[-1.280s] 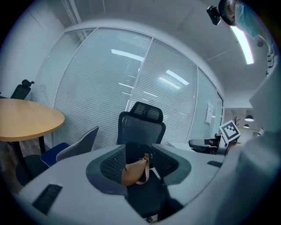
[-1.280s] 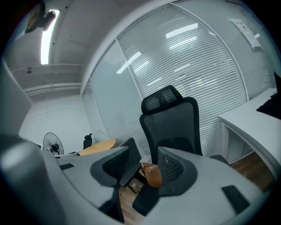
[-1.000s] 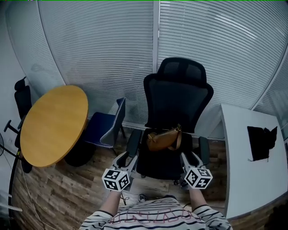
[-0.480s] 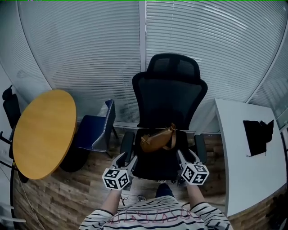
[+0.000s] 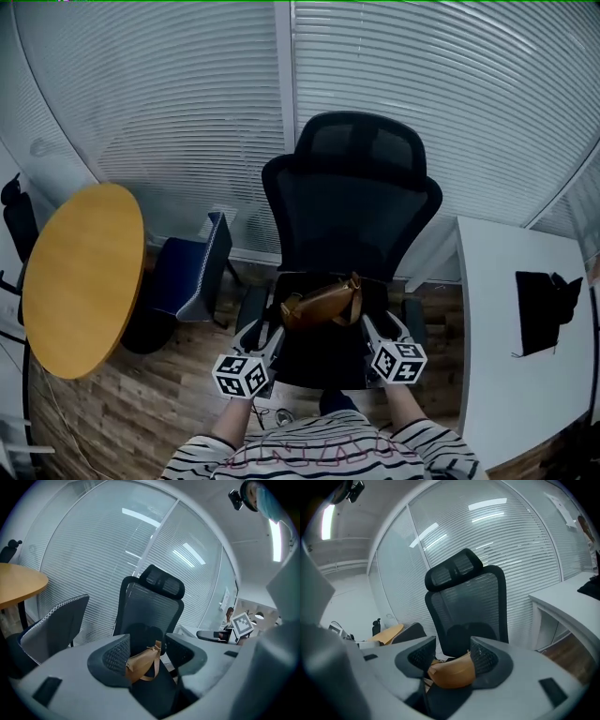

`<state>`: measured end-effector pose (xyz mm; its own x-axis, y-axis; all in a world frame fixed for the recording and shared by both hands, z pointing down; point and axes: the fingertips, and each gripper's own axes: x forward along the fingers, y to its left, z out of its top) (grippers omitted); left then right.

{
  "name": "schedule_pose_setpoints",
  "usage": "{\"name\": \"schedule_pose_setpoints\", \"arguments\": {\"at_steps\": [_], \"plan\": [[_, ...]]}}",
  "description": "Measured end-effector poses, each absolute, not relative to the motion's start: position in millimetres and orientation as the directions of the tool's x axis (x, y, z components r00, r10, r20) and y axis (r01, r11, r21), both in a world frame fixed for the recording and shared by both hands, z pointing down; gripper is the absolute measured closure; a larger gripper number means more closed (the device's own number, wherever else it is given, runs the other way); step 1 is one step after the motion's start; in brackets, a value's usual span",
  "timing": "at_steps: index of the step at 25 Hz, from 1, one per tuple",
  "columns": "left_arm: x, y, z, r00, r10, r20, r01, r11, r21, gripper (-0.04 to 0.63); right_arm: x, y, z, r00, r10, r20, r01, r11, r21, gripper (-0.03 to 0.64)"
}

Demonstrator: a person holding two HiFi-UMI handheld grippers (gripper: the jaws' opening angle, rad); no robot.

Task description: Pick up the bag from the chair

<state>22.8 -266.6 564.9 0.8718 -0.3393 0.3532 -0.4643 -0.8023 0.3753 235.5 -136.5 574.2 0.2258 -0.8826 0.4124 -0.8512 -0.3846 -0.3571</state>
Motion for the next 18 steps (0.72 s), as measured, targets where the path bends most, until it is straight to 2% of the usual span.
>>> {"name": "schedule_pose_setpoints", "arguments": {"at_steps": [10, 18], "plan": [[80, -298, 626, 0.825, -0.367, 0.431, -0.538, -0.743, 0.398, 0.379, 308, -185, 633, 0.172, -0.865, 0.471, -0.857, -0.367, -0.362, 0.394], [86, -321, 686, 0.747, -0.428, 0.509, -0.645, -0.651, 0.4, 0.356, 338, -228, 688, 0.135, -0.856, 0.499, -0.865, -0.347, -0.361, 0.359]]}}
